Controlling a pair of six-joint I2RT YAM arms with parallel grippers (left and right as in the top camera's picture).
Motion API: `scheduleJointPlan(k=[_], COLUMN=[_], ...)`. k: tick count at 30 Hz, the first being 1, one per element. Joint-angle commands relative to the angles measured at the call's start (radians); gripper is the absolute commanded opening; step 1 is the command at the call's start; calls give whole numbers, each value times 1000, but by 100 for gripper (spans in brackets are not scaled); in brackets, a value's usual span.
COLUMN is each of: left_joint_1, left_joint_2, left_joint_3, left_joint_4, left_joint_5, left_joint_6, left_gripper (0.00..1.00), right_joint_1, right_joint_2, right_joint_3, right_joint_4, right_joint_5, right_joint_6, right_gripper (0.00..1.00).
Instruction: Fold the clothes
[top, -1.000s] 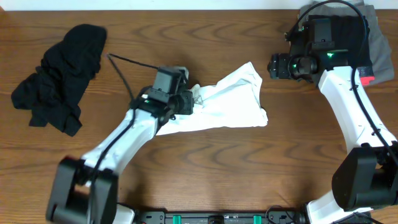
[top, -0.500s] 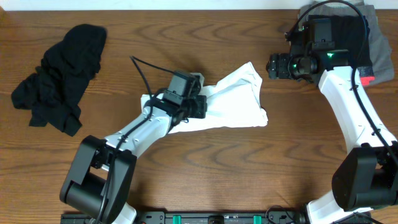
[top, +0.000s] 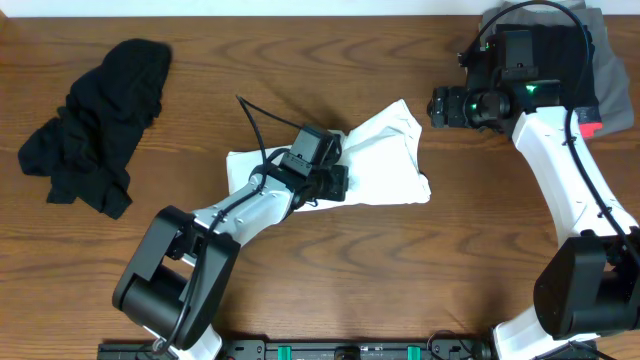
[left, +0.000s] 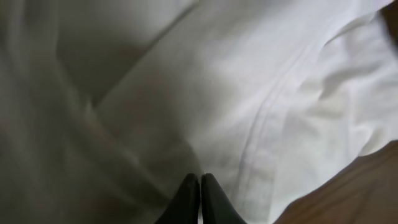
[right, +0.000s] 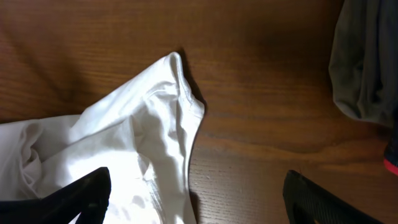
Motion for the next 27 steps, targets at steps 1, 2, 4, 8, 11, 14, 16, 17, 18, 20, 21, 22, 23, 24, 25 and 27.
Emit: scheduleJointPlan(k=[1, 2, 4, 8, 11, 14, 16, 17, 18, 20, 21, 22, 23, 24, 25, 27], left_joint_1=[1, 1, 0, 2, 19, 44, 65, 76, 93, 135, 163, 185, 206, 232, 254, 294], left_joint_2=[-21, -39, -79, -198, -275, -297, -291, -290, -290, -290, -290, -290, -290, -290, -289, -285], left_joint_3=[13, 15, 19, 21, 20, 20, 20, 20, 20, 20, 20, 20, 20, 20, 19, 19], left_joint_4=[6, 6, 6, -2, -26, -97, -167, -204, -248, -315, -344, -368, -391, -413, -430, -452], left_joint_5=[33, 49, 79, 90, 54, -56, -132, -164, -200, -225, -224, -224, -224, -224, -225, -225], left_joint_6=[-11, -11, -11, 3, 16, 16, 16, 16, 16, 16, 15, 15, 16, 17, 22, 46], left_gripper=[6, 6, 6, 6, 6, 6, 6, 6, 6, 6, 6, 6, 6, 6, 6, 6], right_joint_1=[-7, -7, -7, -7, -7, -6, -6, -6, -5, -5, -5, -5, -5, -5, -5, -6], right_joint_2=[8, 8, 8, 8, 8, 8, 8, 8, 8, 11, 17, 26, 41, 60, 80, 131], right_joint_3=[14, 14, 14, 14, 14, 14, 14, 13, 11, 3, 0, -1, -1, -1, -1, -1], right_joint_4=[-4, -5, -10, -15, -15, -15, -15, -15, -15, -12, -11, -11, -11, -10, -6, 9], right_joint_5=[-5, -5, -5, -5, -5, -5, -7, -9, -8, -9, -9, -14, -31, -55, -84, -151], right_joint_6=[1, 1, 1, 1, 1, 13, 20, 20, 20, 21, 26, 27, 26, 26, 19, 15], right_gripper=[87, 88, 88, 89, 90, 90, 90, 90, 91, 93, 95, 96, 97, 97, 96, 93])
